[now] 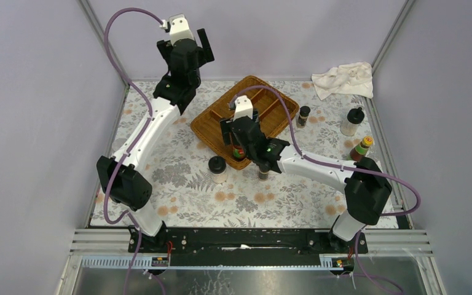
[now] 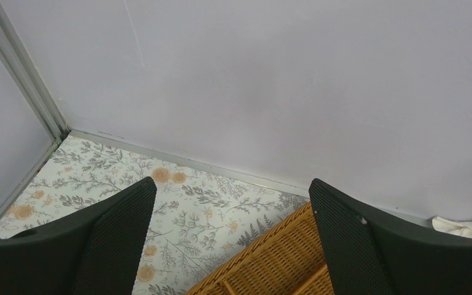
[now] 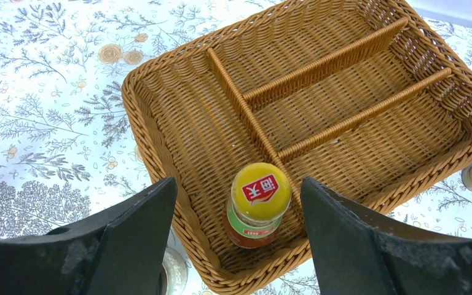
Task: Organize the condiment bottles
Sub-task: Place the bottle in the storage box.
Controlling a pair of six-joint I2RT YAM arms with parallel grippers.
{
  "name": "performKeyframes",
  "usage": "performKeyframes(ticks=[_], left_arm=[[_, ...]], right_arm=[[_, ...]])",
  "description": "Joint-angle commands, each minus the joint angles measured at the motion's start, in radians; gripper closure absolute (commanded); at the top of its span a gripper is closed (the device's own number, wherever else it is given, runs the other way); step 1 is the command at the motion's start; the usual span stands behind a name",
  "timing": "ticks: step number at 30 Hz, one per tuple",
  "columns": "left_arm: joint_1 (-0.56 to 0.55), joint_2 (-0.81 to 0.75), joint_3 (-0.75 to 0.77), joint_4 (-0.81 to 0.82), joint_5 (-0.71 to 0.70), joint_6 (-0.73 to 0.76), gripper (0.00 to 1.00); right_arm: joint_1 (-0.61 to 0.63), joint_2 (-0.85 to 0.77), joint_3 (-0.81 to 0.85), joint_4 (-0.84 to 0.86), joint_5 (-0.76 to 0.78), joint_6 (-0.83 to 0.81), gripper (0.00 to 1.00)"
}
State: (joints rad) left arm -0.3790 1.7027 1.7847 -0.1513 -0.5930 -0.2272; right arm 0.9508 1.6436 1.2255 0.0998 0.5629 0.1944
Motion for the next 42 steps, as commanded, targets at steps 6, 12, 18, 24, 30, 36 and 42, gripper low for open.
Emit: performKeyframes(ticks=[6, 12, 18, 24, 30, 36, 42], left_arm=[[-0.004, 0.018, 0.005, 0.017, -0.029, 0.007, 0.01], [-0.004, 0.018, 0.004, 0.008, -0.038, -0.021, 0.01], [0.011, 0.031, 0.054, -0.075, -0.021, -0.087, 0.01], [0.017, 0.084, 0.229, -0.314, -0.054, -0.107, 0.01], [0.017, 0.001, 0.217, -0.499, -0.133, -0.150, 0.01], [0.017, -0.170, 0.065, -0.694, -0.224, -0.259, 0.01], [0.017, -0.311, -0.093, -0.933, -0.236, -0.438, 0.01]], right_arm=[[-0.012, -0.044, 0.022, 0.049, -0.001, -0.013, 0.18], [-0.020, -0.056, 0.016, 0.058, -0.007, -0.024, 0.17], [-0.038, -0.098, 0.012, 0.078, 0.011, -0.073, 0.17], [-0.074, -0.146, 0.025, 0.087, 0.008, -0.112, 0.16], [-0.113, -0.165, 0.044, 0.052, -0.007, -0.120, 0.15], [-0.135, -0.163, 0.042, 0.046, -0.045, -0.109, 0.15], [-0.146, -0.183, 0.047, 0.033, -0.071, -0.105, 0.15]])
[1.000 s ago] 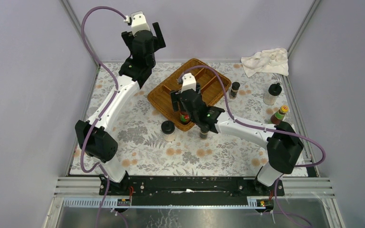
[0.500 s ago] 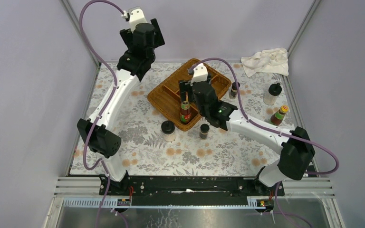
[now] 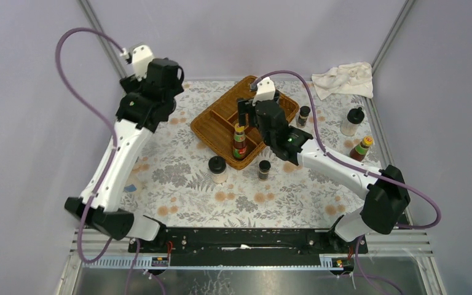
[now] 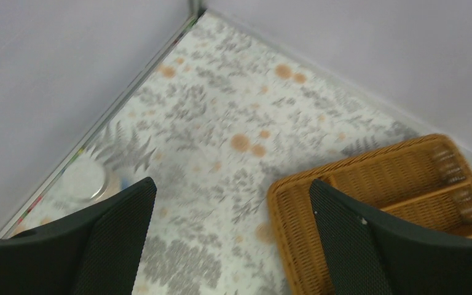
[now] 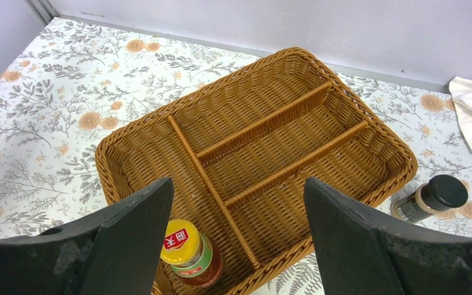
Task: Organize the condiment bottles
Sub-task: Place the bottle in the storage box.
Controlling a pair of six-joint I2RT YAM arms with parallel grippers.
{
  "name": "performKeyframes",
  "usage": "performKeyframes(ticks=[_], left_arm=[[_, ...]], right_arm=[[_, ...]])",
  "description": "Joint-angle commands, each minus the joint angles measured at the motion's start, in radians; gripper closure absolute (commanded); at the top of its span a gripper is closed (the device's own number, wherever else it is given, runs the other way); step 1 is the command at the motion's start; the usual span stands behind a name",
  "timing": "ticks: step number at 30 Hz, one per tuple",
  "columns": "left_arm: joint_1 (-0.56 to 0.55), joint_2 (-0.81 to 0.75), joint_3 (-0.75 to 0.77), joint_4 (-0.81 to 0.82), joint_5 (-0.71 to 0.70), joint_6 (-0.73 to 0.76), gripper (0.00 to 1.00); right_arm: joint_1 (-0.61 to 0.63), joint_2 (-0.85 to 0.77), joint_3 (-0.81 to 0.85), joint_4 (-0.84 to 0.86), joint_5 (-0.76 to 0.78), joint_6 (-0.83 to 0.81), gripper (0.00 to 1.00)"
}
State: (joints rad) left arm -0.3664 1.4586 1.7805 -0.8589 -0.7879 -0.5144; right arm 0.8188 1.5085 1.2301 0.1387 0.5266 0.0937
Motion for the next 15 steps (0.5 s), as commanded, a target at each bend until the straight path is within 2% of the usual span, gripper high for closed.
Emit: performKeyframes(ticks=[1, 7, 15], left_arm=[[0.005, -0.089, -0.121, -0.249, -0.028, -0.177, 0.01], [0.004, -0.185, -0.271, -0.353, 0.011, -0.338, 0.01], [0.016, -0.230, -0.346, -0.509, -0.007, -0.433, 0.01]], right_arm=[[-0.017, -0.053, 0.044, -0.007, -0.038, -0.005, 0.15], [-0.045, -0.073, 0.051, -0.017, -0.062, -0.007, 0.15], [-0.112, -0.085, 0.068, -0.036, -0.143, -0.006, 0.15]])
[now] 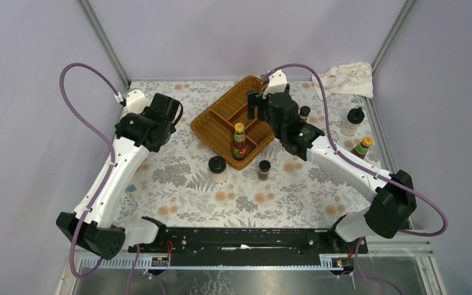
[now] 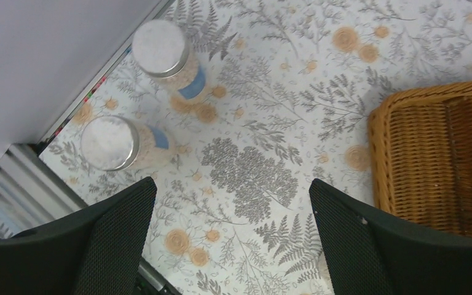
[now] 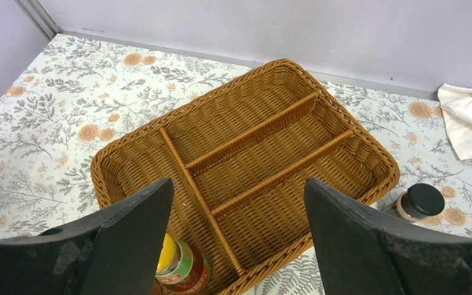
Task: Organize the condiment bottles
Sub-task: Place the bottle in the storage box, then pick up the bottle from the center of the board.
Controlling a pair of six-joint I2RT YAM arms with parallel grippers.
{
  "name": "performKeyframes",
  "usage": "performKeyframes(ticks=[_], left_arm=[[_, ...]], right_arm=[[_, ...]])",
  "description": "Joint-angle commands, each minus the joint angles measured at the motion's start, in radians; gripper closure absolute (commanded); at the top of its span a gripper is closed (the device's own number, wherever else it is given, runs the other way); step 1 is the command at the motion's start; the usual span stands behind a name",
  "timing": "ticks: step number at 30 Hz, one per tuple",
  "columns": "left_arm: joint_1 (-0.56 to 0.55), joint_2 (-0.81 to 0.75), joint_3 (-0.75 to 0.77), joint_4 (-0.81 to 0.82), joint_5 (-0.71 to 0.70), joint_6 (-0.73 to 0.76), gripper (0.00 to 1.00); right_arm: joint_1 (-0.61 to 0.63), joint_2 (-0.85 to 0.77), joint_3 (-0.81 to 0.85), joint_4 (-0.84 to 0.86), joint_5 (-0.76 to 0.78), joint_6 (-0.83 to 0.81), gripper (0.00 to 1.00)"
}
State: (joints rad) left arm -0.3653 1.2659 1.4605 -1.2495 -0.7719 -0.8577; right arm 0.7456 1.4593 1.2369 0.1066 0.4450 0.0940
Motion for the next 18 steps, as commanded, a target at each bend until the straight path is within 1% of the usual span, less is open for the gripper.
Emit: performKeyframes(ticks=[1, 7, 13, 18], left_arm=[[0.025, -0.045, -0.041, -0.127, -0.019, -0.102, 0.01], [0.086, -0.137, -0.173, -0.145, 0.014, -0.238, 0.01], [0.141, -0.245, -0.291, -0.166, 0.046, -0.404, 0.01], [0.170, -0.291, -0.330, -0.202, 0.016, -0.543, 0.01]], right_arm=[[-0.052, -0.033, 0.069, -0.008, -0.074, -0.007, 0.15], [-0.132, -0.020, 0.084, -0.019, -0.168, 0.016, 0.15], [-0.148, -0.014, 0.054, 0.001, -0.211, 0.019, 0.15], [-0.162, -0.004, 0.040, 0.010, -0.238, 0.016, 0.15]])
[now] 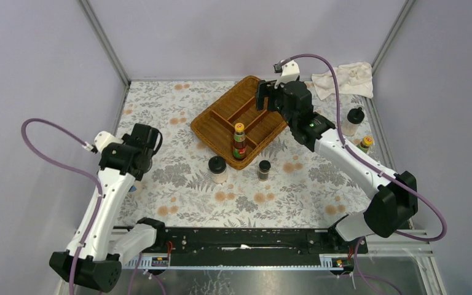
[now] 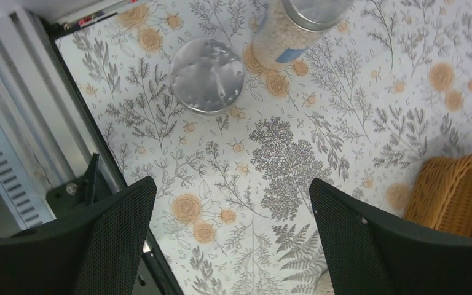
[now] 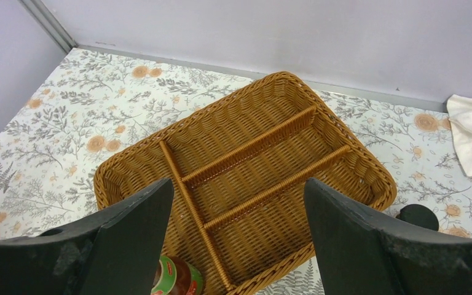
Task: Organize the condiment bottles
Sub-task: Pick up the bottle from the center of the board.
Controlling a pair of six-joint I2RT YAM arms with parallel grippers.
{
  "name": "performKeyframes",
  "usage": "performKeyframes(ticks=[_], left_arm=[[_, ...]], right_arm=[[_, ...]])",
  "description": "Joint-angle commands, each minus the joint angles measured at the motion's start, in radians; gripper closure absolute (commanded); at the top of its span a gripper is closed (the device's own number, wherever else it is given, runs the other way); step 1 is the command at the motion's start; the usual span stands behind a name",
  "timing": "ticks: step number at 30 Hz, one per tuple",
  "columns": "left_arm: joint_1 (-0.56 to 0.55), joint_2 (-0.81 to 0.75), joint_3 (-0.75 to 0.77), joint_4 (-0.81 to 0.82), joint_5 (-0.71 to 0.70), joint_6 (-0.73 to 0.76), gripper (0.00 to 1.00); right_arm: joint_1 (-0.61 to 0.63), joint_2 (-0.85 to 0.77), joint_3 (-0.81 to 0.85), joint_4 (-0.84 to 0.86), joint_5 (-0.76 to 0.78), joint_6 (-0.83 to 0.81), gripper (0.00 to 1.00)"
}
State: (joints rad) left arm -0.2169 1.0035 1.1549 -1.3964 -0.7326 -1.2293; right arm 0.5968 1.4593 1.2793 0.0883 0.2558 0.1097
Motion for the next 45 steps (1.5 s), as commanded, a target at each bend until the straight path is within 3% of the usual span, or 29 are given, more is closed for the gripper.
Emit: performKeyframes(ticks=[1, 10, 17, 30, 45], left_arm=[[0.027, -0.034, -0.029, -0.059, -0.030, -0.190, 0.01], [0.051, -0.065, -0.120, -0.054, -0.039, -0.392, 0.01], [0.077, 0.010, -0.164, 0.030, -0.073, -0.456, 0.01], [0.273, 0.056, -0.181, 0.184, -0.121, -0.304, 0.01], [0.370, 0.119, -0.253, 0.351, -0.108, -0.192, 0.01]], right_arm=[[-0.015, -0.002, -0.006, 0.030, -0.053, 0.001, 0.15], [-0.017, -0.015, -0.036, 0.049, -0.082, -0.001, 0.15], [-0.016, -0.022, -0.044, 0.057, -0.093, 0.002, 0.15], [-0.018, -0.031, -0.068, 0.076, -0.099, -0.014, 0.15], [-0.020, -0.027, -0.078, 0.086, -0.113, -0.015, 0.14]])
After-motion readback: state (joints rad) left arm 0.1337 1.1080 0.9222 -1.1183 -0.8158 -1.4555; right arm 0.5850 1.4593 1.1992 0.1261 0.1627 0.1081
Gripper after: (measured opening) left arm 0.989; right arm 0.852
